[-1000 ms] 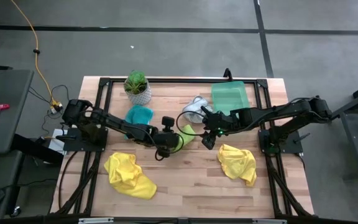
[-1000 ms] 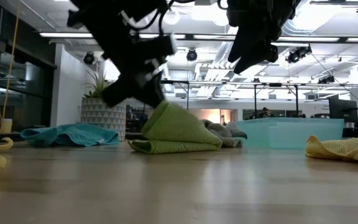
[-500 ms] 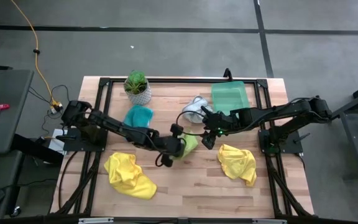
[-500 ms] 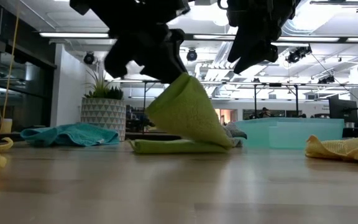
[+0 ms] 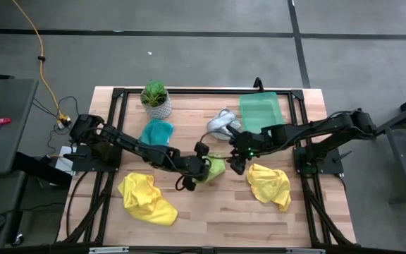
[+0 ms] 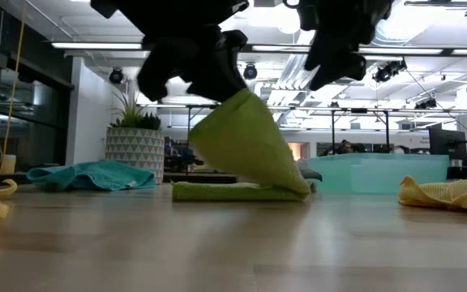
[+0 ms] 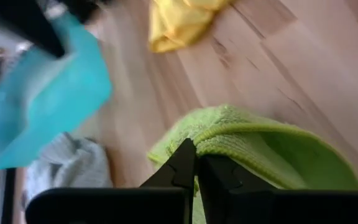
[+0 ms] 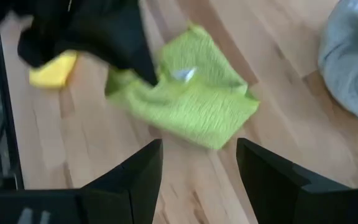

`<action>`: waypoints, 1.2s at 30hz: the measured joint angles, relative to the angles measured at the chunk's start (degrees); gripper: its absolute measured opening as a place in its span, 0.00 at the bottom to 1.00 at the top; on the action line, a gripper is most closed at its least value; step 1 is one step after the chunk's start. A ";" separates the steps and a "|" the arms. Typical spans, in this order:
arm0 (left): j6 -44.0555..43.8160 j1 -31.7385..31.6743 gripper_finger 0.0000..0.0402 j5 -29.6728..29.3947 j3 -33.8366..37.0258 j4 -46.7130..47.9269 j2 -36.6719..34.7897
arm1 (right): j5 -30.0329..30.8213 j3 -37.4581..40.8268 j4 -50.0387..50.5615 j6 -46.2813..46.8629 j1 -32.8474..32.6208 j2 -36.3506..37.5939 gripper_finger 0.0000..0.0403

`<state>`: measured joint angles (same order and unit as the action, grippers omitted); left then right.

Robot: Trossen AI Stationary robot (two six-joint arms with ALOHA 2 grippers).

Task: Fold microfiber towels
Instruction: Fold the green microfiber cloth

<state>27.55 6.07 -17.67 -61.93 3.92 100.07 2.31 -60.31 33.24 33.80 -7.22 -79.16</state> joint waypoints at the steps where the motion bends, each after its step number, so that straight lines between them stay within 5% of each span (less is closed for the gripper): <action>1: 0.13 -0.45 0.01 -0.04 0.00 -1.38 0.00 | 0.05 0.00 0.58 -0.25 -0.44 0.19 0.49; 12: -1.70 -7.48 0.01 7.46 -0.04 -17.85 0.64 | 3.98 0.00 2.83 0.79 -2.21 6.13 0.49; 17: -4.57 -9.69 0.05 10.17 0.00 -18.31 2.76 | 5.54 0.00 2.81 0.83 -2.21 7.94 0.49; 30: -6.89 -10.45 0.34 10.70 -4.04 -26.21 8.52 | 5.55 0.00 2.90 0.63 -2.21 8.03 0.49; 36: -1.56 -10.97 0.45 3.16 -5.80 -22.05 4.14 | 5.55 0.00 2.94 -0.23 -2.21 8.03 0.49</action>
<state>25.99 -4.90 -14.50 -67.73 -18.13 104.22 7.86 -60.31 36.18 33.57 -9.43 -71.13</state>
